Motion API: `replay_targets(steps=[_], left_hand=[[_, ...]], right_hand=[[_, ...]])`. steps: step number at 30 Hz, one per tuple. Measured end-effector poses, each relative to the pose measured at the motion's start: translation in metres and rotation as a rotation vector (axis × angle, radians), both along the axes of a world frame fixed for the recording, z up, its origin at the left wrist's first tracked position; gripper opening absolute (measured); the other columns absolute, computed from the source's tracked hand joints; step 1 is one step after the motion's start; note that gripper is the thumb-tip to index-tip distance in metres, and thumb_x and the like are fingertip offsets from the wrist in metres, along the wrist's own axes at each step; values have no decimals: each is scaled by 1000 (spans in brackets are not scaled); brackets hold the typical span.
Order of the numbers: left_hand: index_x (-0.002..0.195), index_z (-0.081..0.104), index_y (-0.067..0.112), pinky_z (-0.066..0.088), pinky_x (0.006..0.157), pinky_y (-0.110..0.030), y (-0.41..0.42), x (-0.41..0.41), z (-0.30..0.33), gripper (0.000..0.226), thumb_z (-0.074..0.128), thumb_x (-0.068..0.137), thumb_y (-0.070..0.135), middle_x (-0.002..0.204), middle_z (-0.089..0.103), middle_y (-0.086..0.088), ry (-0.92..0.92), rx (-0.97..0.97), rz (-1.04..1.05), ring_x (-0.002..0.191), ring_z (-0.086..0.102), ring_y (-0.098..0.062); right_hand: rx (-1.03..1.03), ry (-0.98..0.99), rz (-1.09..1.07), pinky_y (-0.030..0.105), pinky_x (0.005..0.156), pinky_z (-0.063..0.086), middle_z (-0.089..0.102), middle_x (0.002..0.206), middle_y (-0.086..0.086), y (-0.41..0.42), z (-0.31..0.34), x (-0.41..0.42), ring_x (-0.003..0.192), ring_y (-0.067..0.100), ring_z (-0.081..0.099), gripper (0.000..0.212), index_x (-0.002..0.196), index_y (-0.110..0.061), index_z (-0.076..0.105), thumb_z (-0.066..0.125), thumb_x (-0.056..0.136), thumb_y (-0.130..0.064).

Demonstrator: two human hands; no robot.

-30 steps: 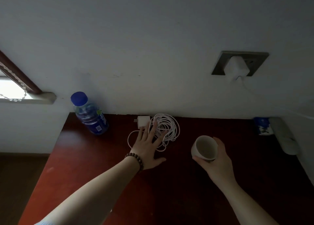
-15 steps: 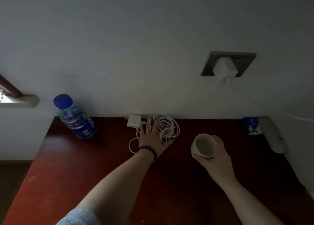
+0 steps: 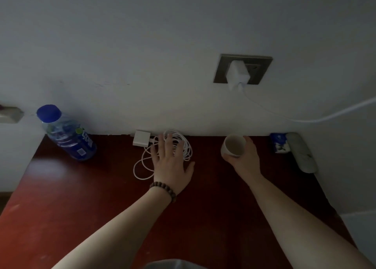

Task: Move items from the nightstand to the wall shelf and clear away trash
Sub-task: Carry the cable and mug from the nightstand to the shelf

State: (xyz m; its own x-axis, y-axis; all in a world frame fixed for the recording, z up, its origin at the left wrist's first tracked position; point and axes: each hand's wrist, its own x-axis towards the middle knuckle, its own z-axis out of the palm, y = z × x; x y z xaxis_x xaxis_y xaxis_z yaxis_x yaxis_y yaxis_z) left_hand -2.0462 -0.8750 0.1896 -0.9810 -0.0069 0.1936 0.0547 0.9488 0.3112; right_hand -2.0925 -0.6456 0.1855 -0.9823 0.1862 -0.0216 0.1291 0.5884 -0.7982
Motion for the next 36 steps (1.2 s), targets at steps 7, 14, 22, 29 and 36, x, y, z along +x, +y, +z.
replay_targets(steps=[7, 14, 22, 29, 36], left_hand=[[148, -4, 27, 2, 115, -48, 70, 20, -21, 100, 43, 74, 74, 158, -9, -10, -367, -21, -289, 143, -11, -27], [145, -18, 32, -14, 101, -67, 123, 21, -51, 121, 23, 51, 97, 153, -27, -7, -572, -195, -227, 138, -27, -34], [137, -26, 44, -20, 103, -62, 124, 25, -64, 113, 4, 46, 102, 150, -31, 6, -470, -184, -156, 137, -32, -24], [139, -27, 42, -16, 106, -61, 128, 30, -63, 106, -1, 53, 99, 153, -26, 4, -414, -247, -131, 138, -30, -24], [140, -25, 42, -17, 106, -60, 128, 30, -63, 108, 0, 53, 100, 153, -28, 4, -424, -259, -131, 136, -33, -23]], right_hand=[[69, -26, -62, 37, 104, 36, 42, 138, 8, 53, -1, 12, 126, 23, 42, 97, 143, -13, 29, 83, 64, -30], [50, -49, -139, 33, 95, 37, 40, 136, 8, 113, -2, 34, 121, 22, 44, 97, 144, -19, 28, 83, 64, -29], [-237, 0, -163, 17, 86, 47, 23, 152, 4, 142, 4, 65, 113, -11, 46, 108, 149, -22, 17, 84, 65, -34], [-128, 53, -305, 8, 70, 39, 64, 111, -4, 120, -14, 76, 95, 4, 58, 52, 131, -22, 47, 68, 85, -28], [-5, 81, -261, 29, 68, 45, 67, 94, 4, 128, -12, 23, 82, 16, 61, 31, 111, -12, 57, 66, 86, -28]])
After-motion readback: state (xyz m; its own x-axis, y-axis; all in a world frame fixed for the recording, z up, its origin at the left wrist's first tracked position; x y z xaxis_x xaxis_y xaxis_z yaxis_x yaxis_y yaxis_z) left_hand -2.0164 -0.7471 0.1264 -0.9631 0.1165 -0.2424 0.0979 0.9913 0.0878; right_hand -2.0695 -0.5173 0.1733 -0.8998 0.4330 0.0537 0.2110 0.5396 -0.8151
